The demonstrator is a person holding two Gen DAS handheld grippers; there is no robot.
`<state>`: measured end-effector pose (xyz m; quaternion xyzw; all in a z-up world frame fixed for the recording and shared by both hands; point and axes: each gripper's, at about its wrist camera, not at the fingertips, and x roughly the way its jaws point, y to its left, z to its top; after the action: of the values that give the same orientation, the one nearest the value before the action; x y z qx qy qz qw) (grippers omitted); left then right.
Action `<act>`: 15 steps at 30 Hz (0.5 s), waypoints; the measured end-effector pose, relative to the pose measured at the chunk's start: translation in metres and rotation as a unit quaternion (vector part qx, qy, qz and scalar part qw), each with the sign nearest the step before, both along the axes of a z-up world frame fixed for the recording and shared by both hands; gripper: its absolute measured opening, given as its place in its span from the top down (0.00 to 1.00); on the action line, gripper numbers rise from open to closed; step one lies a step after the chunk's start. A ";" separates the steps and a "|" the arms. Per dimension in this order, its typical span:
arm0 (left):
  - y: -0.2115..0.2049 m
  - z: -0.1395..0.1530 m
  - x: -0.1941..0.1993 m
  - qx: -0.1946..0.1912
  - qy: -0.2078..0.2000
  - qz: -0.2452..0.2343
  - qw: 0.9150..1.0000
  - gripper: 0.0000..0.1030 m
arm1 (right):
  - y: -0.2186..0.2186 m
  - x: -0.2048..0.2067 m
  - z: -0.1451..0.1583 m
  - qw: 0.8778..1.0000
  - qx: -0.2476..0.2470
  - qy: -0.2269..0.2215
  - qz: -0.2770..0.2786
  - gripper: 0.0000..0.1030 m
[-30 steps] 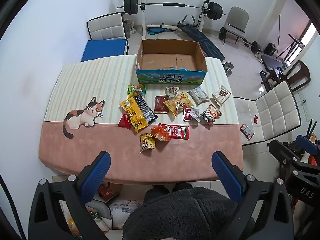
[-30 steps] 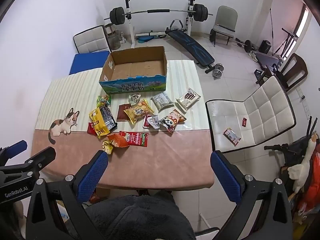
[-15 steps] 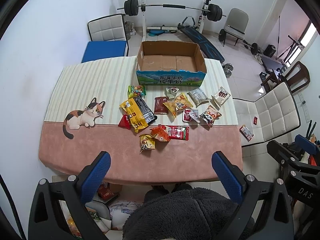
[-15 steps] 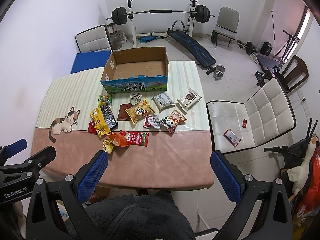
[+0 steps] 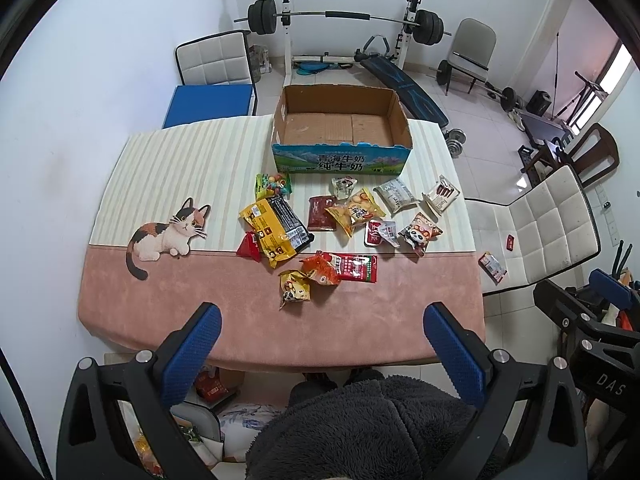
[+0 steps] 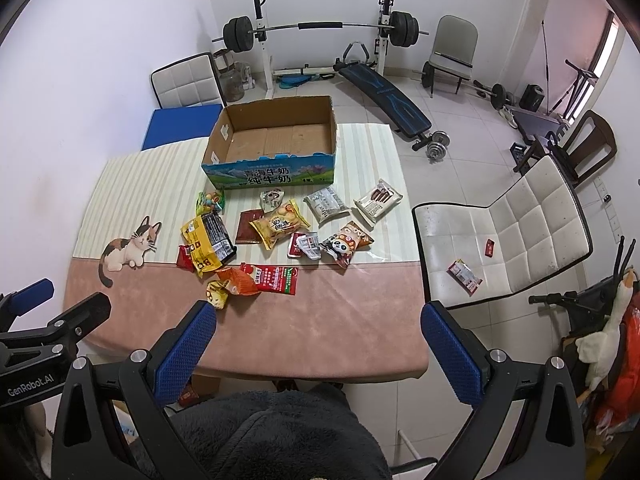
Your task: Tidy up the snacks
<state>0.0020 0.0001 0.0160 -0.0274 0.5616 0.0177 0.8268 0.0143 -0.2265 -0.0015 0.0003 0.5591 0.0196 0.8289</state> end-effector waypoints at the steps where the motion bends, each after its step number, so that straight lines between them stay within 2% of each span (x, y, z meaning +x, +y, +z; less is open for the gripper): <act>1: 0.000 -0.001 -0.001 0.000 0.000 0.000 1.000 0.00 | 0.000 0.000 -0.001 1.000 0.000 0.000 0.000 0.00; 15: -0.002 0.005 0.000 0.000 -0.002 -0.001 1.000 0.00 | 0.002 -0.002 -0.001 1.000 -0.002 -0.003 0.000 0.00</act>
<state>0.0022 -0.0017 0.0215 -0.0266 0.5601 0.0165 0.8279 0.0122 -0.2248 -0.0025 -0.0013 0.5570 0.0187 0.8303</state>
